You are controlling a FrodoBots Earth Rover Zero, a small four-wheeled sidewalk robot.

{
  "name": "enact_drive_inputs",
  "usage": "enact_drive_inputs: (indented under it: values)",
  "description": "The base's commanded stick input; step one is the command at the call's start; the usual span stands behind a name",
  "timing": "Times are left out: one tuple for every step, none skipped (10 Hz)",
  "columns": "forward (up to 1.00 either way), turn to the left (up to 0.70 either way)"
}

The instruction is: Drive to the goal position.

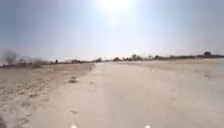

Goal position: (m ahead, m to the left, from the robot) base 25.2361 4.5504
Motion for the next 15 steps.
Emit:
enact_drive_inputs:
  values:
    - [0.70, 0.00]
    - [0.70, 0.00]
    - [0.70, 0.00]
    - [0.70, 0.00]
    - [0.70, 0.00]
    - [0.70, 0.00]
    - [0.70, 0.00]
    - [0.70, 0.00]
    - [0.70, 0.00]
    - [0.70, 0.00]
    - [0.70, 0.00]
    - [0.70, 0.00]
    - [0.70, 0.00]
    - [0.70, 0.00]
    - [0.70, 0.00]
